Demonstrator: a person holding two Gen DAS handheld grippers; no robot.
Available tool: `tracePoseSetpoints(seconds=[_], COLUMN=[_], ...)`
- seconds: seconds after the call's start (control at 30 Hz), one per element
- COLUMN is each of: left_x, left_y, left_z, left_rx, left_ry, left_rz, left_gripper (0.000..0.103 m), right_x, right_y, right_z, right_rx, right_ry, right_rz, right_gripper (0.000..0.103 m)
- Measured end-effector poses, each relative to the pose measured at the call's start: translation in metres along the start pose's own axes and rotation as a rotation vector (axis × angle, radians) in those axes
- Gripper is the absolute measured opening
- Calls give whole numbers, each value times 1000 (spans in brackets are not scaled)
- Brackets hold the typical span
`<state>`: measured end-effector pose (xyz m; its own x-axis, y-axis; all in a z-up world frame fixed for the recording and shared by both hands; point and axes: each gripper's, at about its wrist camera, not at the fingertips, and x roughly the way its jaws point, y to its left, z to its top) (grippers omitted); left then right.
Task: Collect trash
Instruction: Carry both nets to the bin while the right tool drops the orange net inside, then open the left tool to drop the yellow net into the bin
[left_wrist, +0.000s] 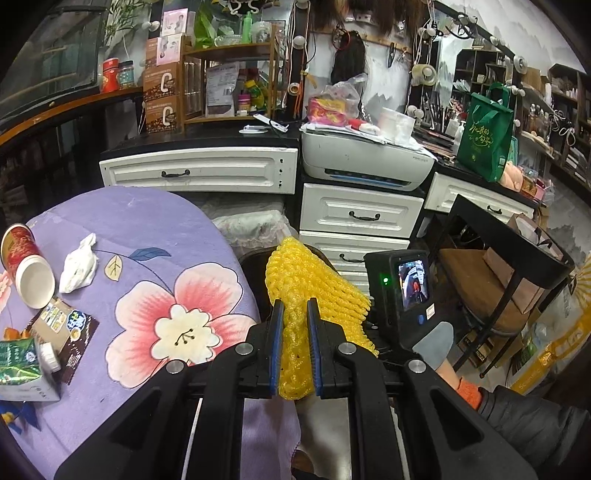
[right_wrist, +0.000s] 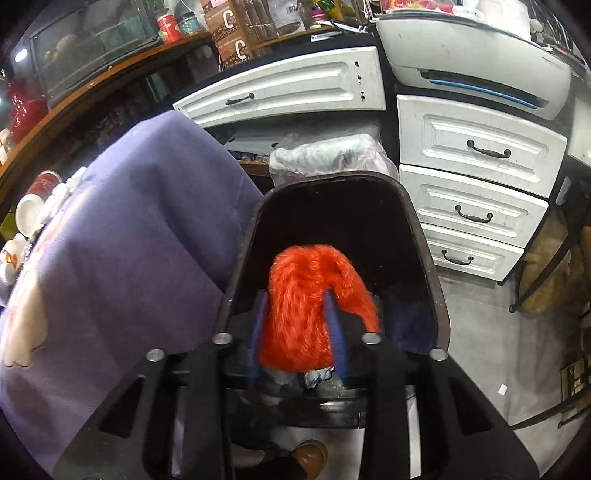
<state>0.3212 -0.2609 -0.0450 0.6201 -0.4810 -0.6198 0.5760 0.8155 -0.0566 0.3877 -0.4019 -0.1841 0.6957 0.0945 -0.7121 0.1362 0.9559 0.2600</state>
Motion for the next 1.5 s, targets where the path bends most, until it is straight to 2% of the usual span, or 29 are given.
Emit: tracePoseSetpoints(seconds=[0.07, 0.27, 0.5, 0.8, 1.17, 1.27, 1.4, 1.43, 1.5], left_x=[6, 21, 54, 109, 151, 161, 163, 161, 153], left_y=[0, -5, -16, -27, -34, -36, -38, -39, -42], left_z=[2, 7, 18, 22, 21, 20, 20, 21, 24], left_rx=[3, 16, 43, 42, 49, 50, 37, 41, 46], left_ry=[7, 22, 66, 166, 231, 248, 250, 241, 221], left_rz=[5, 15, 29, 44, 80, 94, 95, 92, 87], left_gripper=[13, 13, 13, 13, 13, 20, 52, 58, 63], right_x=[3, -5, -48, -97, -133, -136, -139, -140, -141], right_y=[-1, -8, -21, -48, -52, -52, -50, -50, -49], right_z=[-2, -8, -25, -51, -71, -76, -79, -80, -80], right_rx=[2, 11, -12, 34, 57, 63, 55, 54, 54], right_ry=[3, 0, -33, -34, -62, -59, -59, -59, -61], right_rz=[-11, -34, -111, -127, -144, -143, -139, -140, -139], right_gripper=[46, 49, 55, 56, 56, 56, 56, 56, 56])
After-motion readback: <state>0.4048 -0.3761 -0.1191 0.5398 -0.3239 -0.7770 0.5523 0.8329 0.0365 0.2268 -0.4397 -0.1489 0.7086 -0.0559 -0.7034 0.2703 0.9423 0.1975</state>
